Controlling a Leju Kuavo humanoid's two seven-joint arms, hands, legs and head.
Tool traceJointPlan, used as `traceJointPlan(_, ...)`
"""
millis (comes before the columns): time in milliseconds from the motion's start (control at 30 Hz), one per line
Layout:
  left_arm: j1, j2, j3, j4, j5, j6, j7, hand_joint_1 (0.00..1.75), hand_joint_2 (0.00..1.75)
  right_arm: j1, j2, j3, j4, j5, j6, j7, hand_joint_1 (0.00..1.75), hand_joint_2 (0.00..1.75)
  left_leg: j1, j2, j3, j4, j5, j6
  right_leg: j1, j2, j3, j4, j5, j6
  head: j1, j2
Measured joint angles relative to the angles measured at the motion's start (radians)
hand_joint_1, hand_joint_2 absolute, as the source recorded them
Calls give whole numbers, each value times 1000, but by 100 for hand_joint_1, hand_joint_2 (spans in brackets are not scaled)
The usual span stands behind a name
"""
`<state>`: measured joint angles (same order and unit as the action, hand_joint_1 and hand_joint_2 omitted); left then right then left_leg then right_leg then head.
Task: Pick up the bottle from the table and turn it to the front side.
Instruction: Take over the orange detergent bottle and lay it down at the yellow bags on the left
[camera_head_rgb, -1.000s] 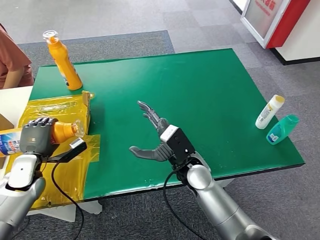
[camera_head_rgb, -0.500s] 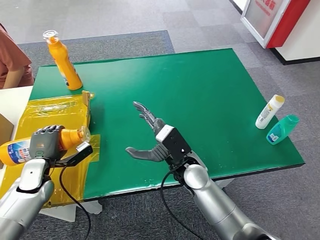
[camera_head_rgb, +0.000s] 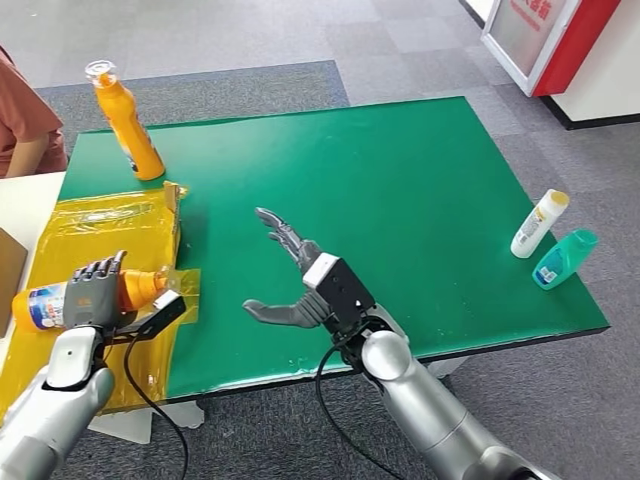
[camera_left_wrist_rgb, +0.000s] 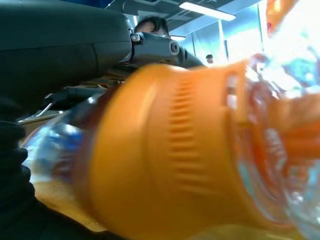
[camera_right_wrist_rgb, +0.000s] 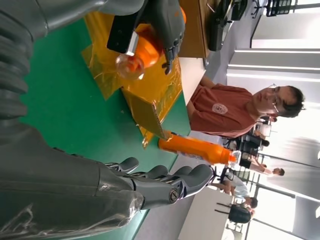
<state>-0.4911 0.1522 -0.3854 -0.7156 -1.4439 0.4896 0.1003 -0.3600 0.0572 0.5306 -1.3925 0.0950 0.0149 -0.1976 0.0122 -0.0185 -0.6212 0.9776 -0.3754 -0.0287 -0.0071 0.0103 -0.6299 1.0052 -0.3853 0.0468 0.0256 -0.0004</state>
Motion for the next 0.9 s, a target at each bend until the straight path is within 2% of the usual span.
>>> traceJointPlan(733, 2, 0, 13, 35, -4, 13, -5, 0, 175, 0, 0, 13, -4, -7, 1, 0, 0, 175, 0, 0, 0, 0, 0, 0, 0, 0, 0, 0, 0, 0, 0, 0)
traceJointPlan(900, 2, 0, 30, 37, 25, 20, -31, 0, 175, 0, 0, 14, -4, -9, 0, 0, 0, 175, 0, 0, 0, 0, 0, 0, 0, 0, 0, 0, 0, 0, 0, 0)
